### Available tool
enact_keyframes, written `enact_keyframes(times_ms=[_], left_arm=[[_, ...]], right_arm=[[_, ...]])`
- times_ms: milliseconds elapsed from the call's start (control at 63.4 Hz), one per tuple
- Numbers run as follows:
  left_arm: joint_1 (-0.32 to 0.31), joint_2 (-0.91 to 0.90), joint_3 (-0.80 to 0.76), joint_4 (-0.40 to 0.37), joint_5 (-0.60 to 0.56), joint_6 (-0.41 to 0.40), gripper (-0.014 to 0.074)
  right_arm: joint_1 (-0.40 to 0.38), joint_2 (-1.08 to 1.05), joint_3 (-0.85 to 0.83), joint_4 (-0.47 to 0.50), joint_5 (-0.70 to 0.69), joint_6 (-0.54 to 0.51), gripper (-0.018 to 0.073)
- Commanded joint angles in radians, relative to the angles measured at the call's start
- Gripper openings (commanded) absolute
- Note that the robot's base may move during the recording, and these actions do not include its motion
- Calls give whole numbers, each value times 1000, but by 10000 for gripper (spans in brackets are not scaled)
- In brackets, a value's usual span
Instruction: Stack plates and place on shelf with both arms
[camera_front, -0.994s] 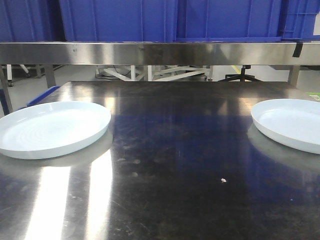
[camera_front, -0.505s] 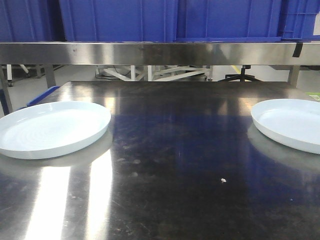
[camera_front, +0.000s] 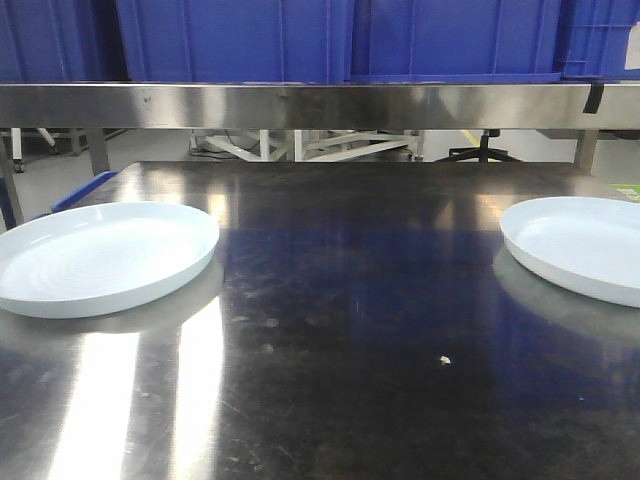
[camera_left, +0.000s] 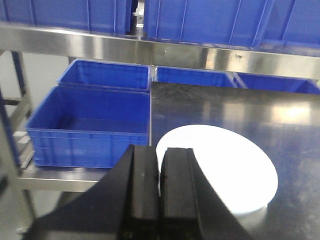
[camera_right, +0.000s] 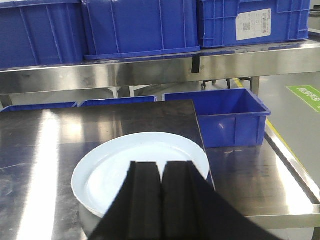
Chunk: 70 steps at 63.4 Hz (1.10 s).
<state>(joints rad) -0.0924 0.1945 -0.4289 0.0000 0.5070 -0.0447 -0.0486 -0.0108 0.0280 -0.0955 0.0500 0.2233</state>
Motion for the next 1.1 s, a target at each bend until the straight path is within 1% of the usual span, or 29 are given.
enact_keyframes(times_ms=[0, 63, 142, 221, 363, 457, 631, 741, 836, 915, 1088], left_arm=[[-6, 138, -182, 44, 40, -4, 85], [-6, 268, -305, 60, 105, -4, 85], [-4, 394, -396, 60, 169, -4, 85], [-4, 504, -440, 58, 198, -4, 85], [-4, 613, -457, 26, 204, -4, 85], [-4, 642, -457, 0, 200, -4, 85], [-4, 645, -457, 0, 198, -1, 85], [-4, 645, -457, 0, 171, -1, 85], [-4, 645, -457, 31, 139, -1, 85], [-4, 645, -457, 41, 137, -1, 85], [-4, 645, -457, 41, 146, -1, 85]], right_arm=[[-6, -19, 1, -2, -83, -5, 24], [-6, -19, 1, -2, -83, -5, 24], [-6, -19, 1, -2, -83, -5, 24], [-6, -19, 1, -2, -83, -5, 24], [-6, -19, 1, -2, -83, -5, 24], [-6, -19, 1, -2, -83, -5, 24], [-6, -19, 1, -2, -83, -5, 24], [-6, -19, 1, -2, -83, -5, 24], [-6, -19, 1, -2, -83, -5, 24], [-6, -19, 1, -2, -83, -5, 24], [-6, -19, 1, -2, -83, -5, 24]])
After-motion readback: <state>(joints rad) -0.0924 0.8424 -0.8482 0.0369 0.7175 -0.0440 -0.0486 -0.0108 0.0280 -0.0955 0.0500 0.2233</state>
